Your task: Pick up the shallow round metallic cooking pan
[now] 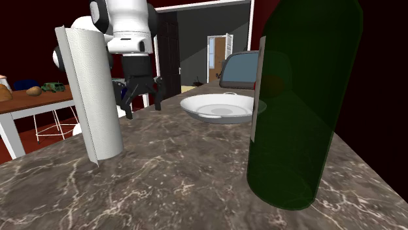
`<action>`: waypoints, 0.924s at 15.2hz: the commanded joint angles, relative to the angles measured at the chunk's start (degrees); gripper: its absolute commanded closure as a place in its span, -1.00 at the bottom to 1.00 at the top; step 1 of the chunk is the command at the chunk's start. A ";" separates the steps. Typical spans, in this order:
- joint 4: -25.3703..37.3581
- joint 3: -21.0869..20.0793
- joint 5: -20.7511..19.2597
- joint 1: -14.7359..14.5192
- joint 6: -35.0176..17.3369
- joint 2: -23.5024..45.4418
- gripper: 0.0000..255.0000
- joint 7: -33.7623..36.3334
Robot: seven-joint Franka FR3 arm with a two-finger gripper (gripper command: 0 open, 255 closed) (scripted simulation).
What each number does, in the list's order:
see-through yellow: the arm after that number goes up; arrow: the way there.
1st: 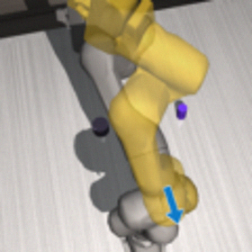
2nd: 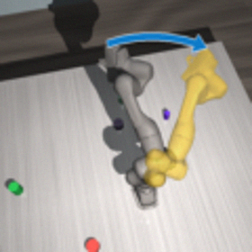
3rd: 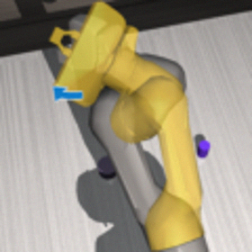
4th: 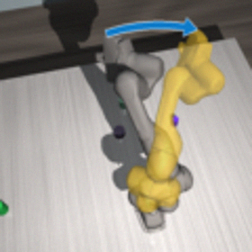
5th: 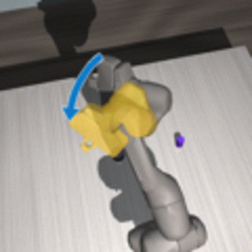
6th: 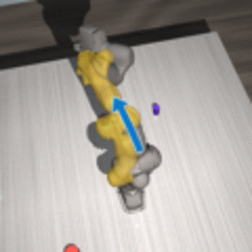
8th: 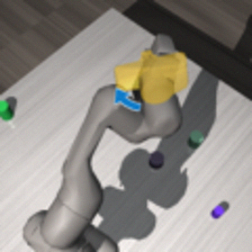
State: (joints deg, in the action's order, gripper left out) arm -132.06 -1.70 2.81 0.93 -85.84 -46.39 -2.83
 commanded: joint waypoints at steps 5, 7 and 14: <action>10.73 3.79 7.99 -1.80 3.71 12.04 -1.00 -1.06; 16.32 5.83 12.32 -2.72 6.11 17.95 -1.00 -1.70; 35.47 12.22 28.42 -4.36 16.44 37.22 -1.00 -3.32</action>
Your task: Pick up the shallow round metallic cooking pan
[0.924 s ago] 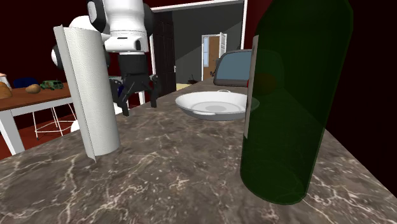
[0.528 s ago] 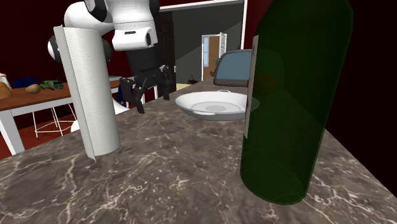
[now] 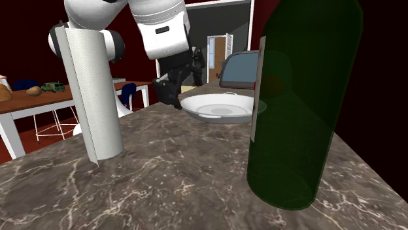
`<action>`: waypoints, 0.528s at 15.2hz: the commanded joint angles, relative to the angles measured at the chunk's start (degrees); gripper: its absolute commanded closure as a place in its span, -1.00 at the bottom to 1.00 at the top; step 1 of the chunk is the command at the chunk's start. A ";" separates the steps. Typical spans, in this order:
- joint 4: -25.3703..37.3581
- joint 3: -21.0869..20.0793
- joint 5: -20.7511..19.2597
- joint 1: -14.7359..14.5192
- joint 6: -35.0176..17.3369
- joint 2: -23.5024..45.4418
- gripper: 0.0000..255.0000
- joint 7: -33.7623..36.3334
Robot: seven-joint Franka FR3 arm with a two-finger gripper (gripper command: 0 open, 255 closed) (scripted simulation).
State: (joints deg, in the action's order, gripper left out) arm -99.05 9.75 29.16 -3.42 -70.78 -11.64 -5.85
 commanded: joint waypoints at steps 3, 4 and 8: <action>-0.49 0.52 1.63 0.05 -0.71 1.81 -1.00 -1.38; -1.44 0.46 1.49 0.05 -1.39 1.62 -1.00 -1.73; -4.70 0.26 1.08 0.06 -3.82 1.05 -1.00 -2.96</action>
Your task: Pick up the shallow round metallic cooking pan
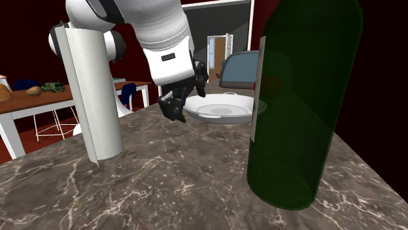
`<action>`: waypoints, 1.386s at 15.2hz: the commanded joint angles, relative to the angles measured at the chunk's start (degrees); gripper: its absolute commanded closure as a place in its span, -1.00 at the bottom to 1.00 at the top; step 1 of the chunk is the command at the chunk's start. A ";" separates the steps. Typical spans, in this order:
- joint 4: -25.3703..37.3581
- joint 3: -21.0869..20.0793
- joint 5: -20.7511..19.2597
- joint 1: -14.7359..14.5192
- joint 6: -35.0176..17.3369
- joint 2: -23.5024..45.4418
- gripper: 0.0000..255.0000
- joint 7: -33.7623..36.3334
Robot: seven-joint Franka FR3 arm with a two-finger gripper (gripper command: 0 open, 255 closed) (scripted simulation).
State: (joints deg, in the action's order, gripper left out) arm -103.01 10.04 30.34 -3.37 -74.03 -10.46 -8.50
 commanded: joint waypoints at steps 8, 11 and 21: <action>-1.03 -0.09 -0.11 -0.01 -0.67 -0.36 1.00 -0.27; -0.74 -0.03 -0.10 0.01 -0.57 -0.13 1.00 -0.31; 8.91 0.60 1.31 0.01 6.34 1.92 1.00 3.22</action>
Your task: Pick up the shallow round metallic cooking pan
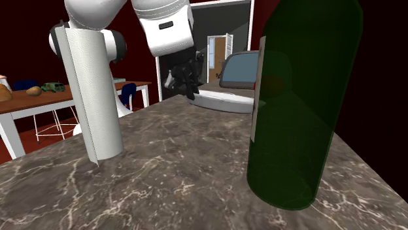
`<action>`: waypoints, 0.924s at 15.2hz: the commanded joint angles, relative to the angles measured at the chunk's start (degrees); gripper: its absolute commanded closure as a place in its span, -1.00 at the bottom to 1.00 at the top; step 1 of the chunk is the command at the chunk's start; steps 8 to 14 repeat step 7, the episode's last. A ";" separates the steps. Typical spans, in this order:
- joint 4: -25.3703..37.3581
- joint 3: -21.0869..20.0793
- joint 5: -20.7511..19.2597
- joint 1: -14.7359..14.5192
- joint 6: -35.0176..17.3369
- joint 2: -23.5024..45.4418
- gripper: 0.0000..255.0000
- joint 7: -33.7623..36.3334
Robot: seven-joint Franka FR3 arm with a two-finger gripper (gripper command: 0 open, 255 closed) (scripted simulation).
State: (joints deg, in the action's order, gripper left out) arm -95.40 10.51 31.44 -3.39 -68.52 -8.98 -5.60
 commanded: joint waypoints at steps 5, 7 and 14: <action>6.86 0.55 1.28 0.09 4.46 2.03 1.00 2.20; 7.03 0.56 1.32 0.09 4.57 2.08 1.00 2.26; 7.03 0.56 1.32 0.09 4.57 2.08 1.00 2.26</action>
